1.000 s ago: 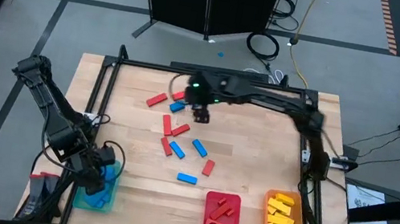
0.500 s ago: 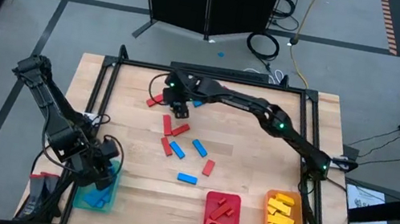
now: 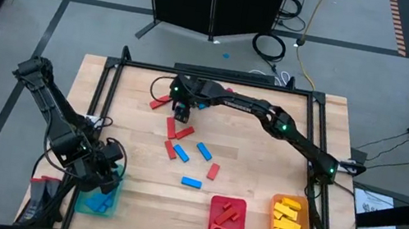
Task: Sort blocks
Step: Put the blue block into the blue bin
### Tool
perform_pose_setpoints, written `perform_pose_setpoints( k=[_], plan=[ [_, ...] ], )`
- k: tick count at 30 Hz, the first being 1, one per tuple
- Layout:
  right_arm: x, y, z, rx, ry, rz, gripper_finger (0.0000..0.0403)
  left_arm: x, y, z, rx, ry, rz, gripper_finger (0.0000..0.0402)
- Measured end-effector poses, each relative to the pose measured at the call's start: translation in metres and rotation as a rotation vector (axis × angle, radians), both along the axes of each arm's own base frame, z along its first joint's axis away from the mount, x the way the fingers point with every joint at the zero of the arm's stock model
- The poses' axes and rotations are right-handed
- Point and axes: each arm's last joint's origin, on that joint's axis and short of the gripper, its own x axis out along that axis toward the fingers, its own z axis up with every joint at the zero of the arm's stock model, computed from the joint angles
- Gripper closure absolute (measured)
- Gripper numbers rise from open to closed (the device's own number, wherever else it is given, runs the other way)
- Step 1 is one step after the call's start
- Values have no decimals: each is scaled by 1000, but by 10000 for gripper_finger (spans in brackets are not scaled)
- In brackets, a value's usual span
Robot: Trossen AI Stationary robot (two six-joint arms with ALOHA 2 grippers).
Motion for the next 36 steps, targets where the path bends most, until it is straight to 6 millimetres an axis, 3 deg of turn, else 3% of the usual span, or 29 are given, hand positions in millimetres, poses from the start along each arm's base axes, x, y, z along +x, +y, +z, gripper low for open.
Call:
perform_pose_setpoints(
  k=[3,10,13,16,18,21,24,28,36],
  plan=[
    [3,14,-1,122,-27,67,121,0,0,0,9,-11,5,142],
    [13,80,1,406,-44,301,126,4,4,1,44,-51,40,142],
    [10,100,8,323,9,418,126,6,6,1,56,-65,59,142],
    [9,107,19,88,51,506,126,9,9,1,77,-80,78,142],
    [11,100,28,-80,45,495,126,10,11,1,88,-91,95,142],
    [14,73,35,-236,9,328,126,13,13,2,94,-106,123,142],
    [10,43,36,-203,-27,198,126,14,14,2,96,-111,135,142],
    [3,13,36,-63,-89,173,126,15,15,2,97,-113,139,142],
    [2,7,31,-56,-84,344,126,15,15,2,108,-119,140,142]
  ],
)
